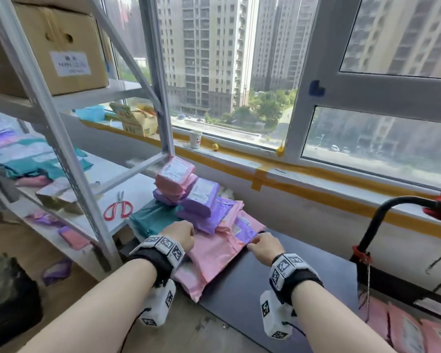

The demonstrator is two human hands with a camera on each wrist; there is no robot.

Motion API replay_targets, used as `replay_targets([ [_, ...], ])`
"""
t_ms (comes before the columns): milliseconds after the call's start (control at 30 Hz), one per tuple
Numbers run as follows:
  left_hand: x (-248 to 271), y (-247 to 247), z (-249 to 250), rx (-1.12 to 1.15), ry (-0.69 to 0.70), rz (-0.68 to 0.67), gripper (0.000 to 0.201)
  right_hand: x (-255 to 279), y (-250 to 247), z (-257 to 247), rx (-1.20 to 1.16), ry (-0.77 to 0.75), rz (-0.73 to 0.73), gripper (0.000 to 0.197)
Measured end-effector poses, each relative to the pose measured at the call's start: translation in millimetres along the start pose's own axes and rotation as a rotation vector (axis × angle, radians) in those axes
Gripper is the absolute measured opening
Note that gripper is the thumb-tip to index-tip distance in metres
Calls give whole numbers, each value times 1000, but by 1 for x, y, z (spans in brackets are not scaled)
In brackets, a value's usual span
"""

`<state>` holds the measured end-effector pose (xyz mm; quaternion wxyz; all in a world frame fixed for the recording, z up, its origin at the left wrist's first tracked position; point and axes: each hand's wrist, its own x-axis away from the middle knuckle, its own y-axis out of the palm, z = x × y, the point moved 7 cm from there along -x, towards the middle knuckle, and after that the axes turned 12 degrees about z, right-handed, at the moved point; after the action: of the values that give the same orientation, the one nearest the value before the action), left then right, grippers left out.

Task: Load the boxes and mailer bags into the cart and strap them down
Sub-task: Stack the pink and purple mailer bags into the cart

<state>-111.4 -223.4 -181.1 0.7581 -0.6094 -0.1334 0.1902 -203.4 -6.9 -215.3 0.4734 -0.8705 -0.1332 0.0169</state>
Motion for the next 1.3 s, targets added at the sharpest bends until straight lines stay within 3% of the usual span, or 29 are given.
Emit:
replay_targets([
  [300,-122,-19,-103,121,-126,55,31,-92,58,-82,-172,73,-20,27],
  [433,-170,-7,-140,252,-259,45,40,-147,86,-96,-287,159,-73,22],
  [533,-206,0,-163,342,-356,51,48,-185,110,-102,-403,251,-89,49],
  [733,-266,10,-177,523,-425,44,67,-219,138,-107,-539,387,-123,38],
  [900,-291,25,-173,642,-420,13,66,-231,160,-99,-643,509,-160,38],
  [1067,-302,40,-180,865,-560,-13,69,-228,171,-88,-686,680,-195,33],
  [1200,-302,47,-180,983,-601,-48,59,-226,176,-87,-845,724,-174,55],
  [1300,-297,46,-184,1056,-614,-63,57,-216,168,-91,-956,704,-115,52],
])
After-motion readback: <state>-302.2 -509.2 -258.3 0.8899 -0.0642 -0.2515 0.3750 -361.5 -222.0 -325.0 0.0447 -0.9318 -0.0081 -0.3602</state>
